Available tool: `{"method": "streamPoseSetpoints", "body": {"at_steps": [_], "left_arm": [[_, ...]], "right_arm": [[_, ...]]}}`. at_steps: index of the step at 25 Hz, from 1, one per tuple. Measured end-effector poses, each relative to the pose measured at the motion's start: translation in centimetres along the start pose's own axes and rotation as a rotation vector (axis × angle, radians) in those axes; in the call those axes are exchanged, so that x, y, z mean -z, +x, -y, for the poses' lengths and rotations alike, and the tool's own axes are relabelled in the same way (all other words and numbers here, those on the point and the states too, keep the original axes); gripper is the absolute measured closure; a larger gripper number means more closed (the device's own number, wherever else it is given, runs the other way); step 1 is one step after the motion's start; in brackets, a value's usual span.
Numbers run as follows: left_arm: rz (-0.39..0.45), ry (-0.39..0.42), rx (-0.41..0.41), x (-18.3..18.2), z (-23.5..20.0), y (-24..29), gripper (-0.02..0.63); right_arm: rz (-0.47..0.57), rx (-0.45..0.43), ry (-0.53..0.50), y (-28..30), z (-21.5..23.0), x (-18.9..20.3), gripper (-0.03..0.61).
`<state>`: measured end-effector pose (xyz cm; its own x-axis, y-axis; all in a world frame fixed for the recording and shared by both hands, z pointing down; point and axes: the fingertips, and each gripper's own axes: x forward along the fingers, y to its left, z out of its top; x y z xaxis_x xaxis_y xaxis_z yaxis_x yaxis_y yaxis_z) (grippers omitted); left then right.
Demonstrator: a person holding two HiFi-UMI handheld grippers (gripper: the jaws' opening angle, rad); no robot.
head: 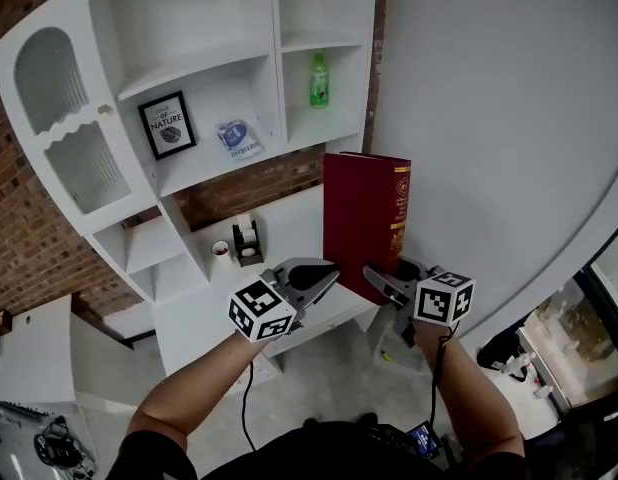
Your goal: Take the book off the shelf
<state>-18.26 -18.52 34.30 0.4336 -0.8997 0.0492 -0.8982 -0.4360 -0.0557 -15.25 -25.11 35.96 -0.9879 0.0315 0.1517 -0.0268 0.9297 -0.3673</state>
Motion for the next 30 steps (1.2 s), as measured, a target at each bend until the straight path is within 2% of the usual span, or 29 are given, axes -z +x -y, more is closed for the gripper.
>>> {"method": "streamPoseSetpoints", "body": {"at_steps": [4,12,16,21,24,30], "left_arm": [[-0.008,-0.037,0.034,1.5,3.2,0.1,0.606],[-0.022,-0.097,0.042,3.2,10.2,2.2,0.606],[-0.039,-0.131,0.049,4.9,14.6,4.1,0.607],[-0.078,-0.099,0.046,6.9,20.4,4.9,0.607],[-0.078,-0.150,0.016,8.4,22.9,4.6,0.606],[-0.142,-0.241,-0.027,12.5,28.6,2.8,0.606]], "right_arm": [[-0.029,0.006,0.035,-2.1,-0.5,3.1,0.344],[-0.051,-0.005,0.102,-8.7,-1.6,7.9,0.344],[-0.039,-0.037,0.113,-12.6,-2.2,10.0,0.344],[-0.064,-0.076,0.123,-17.0,-3.2,14.1,0.344],[-0.089,-0.092,0.169,-19.7,-3.3,17.4,0.344],[-0.147,-0.106,0.237,-24.2,-4.5,23.6,0.344]]}}
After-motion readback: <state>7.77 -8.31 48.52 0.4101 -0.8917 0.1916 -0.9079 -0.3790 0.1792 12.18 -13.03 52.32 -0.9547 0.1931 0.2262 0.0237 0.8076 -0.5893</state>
